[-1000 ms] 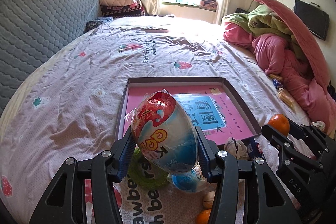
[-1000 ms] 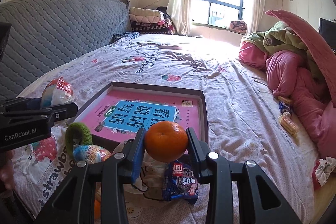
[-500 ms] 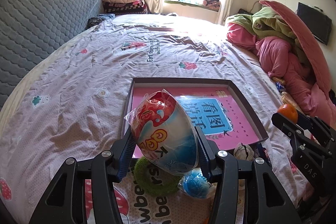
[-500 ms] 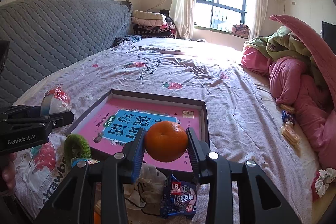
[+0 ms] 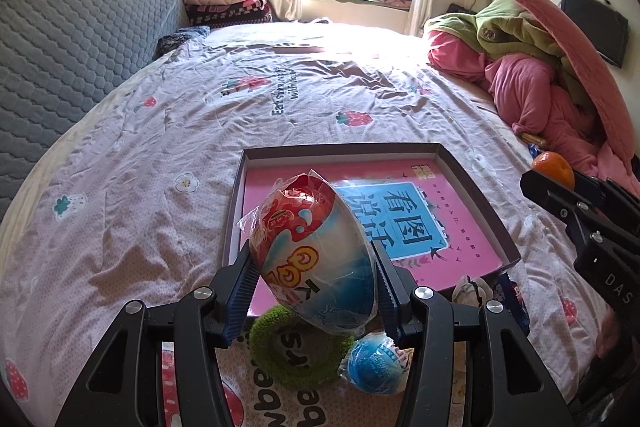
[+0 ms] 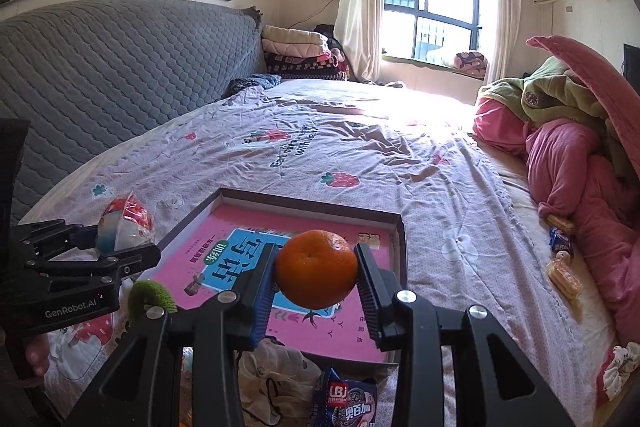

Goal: Organize objects
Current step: 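Lift the egg with the left tool while the right tool carries the mandarin over the pink tray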

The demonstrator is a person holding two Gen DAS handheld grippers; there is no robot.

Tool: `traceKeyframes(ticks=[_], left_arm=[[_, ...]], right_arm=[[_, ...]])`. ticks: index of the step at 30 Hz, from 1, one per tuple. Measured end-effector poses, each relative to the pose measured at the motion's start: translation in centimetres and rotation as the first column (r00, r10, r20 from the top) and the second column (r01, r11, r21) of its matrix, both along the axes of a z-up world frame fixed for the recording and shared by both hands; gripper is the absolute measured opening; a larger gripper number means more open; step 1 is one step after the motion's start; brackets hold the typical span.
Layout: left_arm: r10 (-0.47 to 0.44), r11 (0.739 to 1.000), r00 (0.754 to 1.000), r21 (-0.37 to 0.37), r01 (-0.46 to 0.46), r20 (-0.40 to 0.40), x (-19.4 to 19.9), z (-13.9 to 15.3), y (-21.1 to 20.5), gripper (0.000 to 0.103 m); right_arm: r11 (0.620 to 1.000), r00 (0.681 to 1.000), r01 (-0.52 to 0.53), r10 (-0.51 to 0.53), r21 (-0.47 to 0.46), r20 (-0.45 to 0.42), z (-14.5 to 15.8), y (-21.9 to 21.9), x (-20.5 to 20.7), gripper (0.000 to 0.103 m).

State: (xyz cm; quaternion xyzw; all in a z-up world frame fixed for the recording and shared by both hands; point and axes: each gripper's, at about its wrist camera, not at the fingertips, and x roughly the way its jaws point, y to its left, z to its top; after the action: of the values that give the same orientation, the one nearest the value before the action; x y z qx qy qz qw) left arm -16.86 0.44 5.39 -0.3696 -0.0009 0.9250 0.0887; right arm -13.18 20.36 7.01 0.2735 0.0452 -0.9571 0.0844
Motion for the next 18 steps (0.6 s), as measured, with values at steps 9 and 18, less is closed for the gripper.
traceKeyframes(ticks=[9, 18], left_arm=[[0.013, 1.000, 1.000, -0.007, -0.013, -0.017, -1.7, 0.2, -0.5, 0.055], [0.013, 1.000, 1.000, 0.000, -0.013, -0.010, -4.1, 0.1, -0.7, 0.055]], right_arm=[[1.000, 1.000, -0.001, 0.001, -0.009, -0.030, 1.3, 0.7, -1.8, 0.039], [1.000, 1.000, -0.009, 0.009, 0.002, -0.022, 1.0, 1.0, -4.4, 0.039]])
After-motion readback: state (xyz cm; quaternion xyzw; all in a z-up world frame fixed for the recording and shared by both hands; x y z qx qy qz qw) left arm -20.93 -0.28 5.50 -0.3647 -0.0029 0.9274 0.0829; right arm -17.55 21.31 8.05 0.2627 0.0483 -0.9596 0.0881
